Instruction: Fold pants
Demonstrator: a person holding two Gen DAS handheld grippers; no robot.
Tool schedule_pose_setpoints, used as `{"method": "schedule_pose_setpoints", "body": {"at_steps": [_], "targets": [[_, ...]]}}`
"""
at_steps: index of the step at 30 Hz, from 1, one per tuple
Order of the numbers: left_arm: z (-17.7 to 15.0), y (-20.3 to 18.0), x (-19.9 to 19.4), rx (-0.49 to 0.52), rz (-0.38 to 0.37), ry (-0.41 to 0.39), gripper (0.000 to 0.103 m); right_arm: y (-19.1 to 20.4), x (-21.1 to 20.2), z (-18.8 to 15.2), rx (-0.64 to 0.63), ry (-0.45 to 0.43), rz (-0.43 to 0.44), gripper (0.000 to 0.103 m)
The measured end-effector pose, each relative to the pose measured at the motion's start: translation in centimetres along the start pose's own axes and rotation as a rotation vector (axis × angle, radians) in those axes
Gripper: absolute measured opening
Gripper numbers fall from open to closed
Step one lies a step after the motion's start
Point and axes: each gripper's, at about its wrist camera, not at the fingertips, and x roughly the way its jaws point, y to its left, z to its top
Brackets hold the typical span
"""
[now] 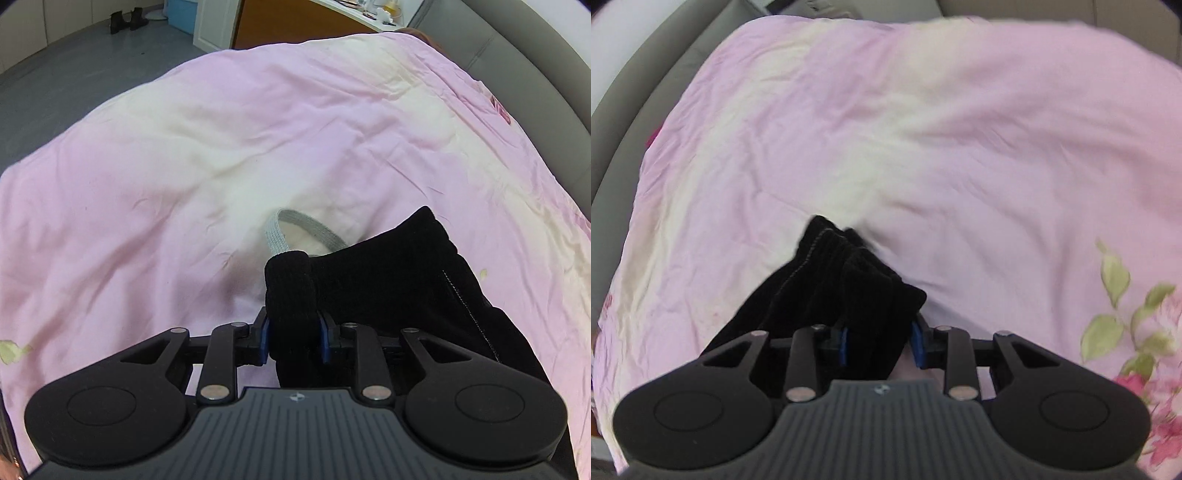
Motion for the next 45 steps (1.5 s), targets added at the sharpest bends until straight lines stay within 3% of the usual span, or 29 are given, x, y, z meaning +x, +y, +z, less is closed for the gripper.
{"method": "schedule_pose_setpoints", "body": {"at_steps": [4, 7, 11, 15, 19, 24, 29, 34, 38, 39, 40, 41, 45], "targets": [[0.3, 0.0, -1.2, 0.081, 0.037, 0.007, 0.057, -1.1, 0.9, -1.6, 0.025, -0.030, 0.015, 0.030], [0.6, -0.5, -3.8, 0.163, 0.065, -0.016, 0.061, -1.1, 0.6, -1.1, 0.029, 0.000, 0.015, 0.036], [1.9, -2.2, -6.9, 0.227, -0.011, -0.036, 0.064, -0.5, -0.8, 0.5, -0.037, 0.052, -0.039, 0.061], [2.7, -6.7, -8.2, 0.331, -0.107, -0.015, 0.064, 0.4, -3.1, 2.4, -0.180, 0.056, -0.033, 0.064], [0.3, -14.2, -7.6, 0.513, -0.207, 0.039, 0.064, 2.5, -3.7, 4.2, -0.356, 0.092, 0.022, 0.070], [-5.9, -23.7, -5.3, 0.716, -0.334, 0.145, 0.064, 3.7, -1.0, 5.8, -0.465, 0.205, 0.050, 0.065], [-14.6, -31.6, -3.4, 0.922, -0.437, 0.250, 0.064, 3.2, 3.2, 6.9, -0.511, 0.327, 0.084, 0.063], [-23.8, -37.7, -0.5, 1.101, -0.475, 0.305, 0.063, 1.0, 6.8, 7.7, -0.494, 0.401, 0.216, 0.064], [-27.8, -41.1, 3.2, 1.122, -0.444, 0.337, 0.063, -0.6, 8.6, 8.1, -0.458, 0.406, 0.368, 0.059], [-28.3, -41.6, 4.0, 1.111, -0.427, 0.345, 0.063, -1.0, 9.0, 8.3, -0.433, 0.407, 0.402, 0.054], [-28.6, -42.0, 4.7, 1.096, -0.402, 0.347, 0.062, -1.6, 9.4, 8.4, -0.402, 0.415, 0.435, 0.042], [-28.8, -42.2, 5.1, 1.087, -0.390, 0.349, 0.063, -1.9, 9.6, 8.4, -0.381, 0.429, 0.463, 0.036], [-28.9, -42.6, 5.1, 1.079, -0.375, 0.351, 0.058, -1.5, 8.1, 8.4, -0.446, 0.380, 0.512, 0.022]]}}
